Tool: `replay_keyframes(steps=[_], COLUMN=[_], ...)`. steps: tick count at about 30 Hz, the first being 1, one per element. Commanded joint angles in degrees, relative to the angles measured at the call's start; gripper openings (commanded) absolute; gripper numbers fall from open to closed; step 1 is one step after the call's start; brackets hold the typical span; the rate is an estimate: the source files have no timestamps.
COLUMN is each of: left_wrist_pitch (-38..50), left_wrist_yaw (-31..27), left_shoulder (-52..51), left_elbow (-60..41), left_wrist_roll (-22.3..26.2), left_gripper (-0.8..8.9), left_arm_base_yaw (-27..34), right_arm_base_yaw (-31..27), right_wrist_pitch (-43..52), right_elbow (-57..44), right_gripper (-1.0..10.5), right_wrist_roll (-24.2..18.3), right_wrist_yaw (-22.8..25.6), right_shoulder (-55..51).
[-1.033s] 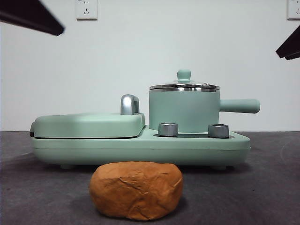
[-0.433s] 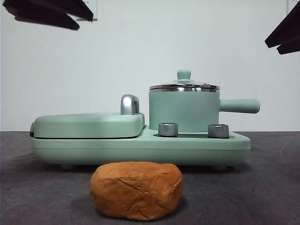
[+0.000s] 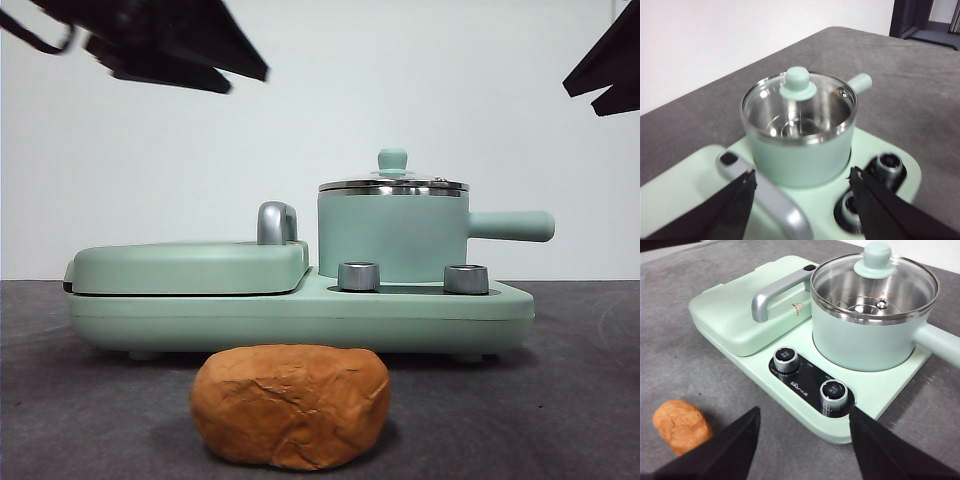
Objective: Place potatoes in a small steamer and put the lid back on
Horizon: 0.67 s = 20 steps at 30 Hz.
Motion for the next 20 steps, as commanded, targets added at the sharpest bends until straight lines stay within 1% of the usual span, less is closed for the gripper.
replay_keyframes(steps=[1, 5, 13, 20], left_wrist_pitch=[2.14, 4.00, 3.96, 3.56], left_wrist_yaw=[-0.22, -0.22, -0.22, -0.24], left_shoulder=[4.46, 11.52, 24.39, 34.93], left_elbow=[3.17, 8.17, 20.81, 33.03], left_wrist_roll=[-1.22, -1.22, -1.22, -1.25], left_gripper=[3.09, 3.08, 3.08, 3.08], left_arm_base_yaw=[-1.33, -2.64, -3.67, -4.28], right_arm_base_yaw=[0.15, 0.15, 0.22, 1.95], right_wrist_pitch=[0.61, 0.61, 0.63, 0.66], right_elbow=[0.85, 0.85, 0.85, 0.85], right_gripper=[2.8, 2.8, 2.8, 2.8], right_wrist_roll=[1.01, 1.11, 1.11, 1.09], right_wrist_yaw=[0.02, 0.02, -0.24, -0.37], right_shoulder=[0.24, 0.24, 0.24, 0.26])
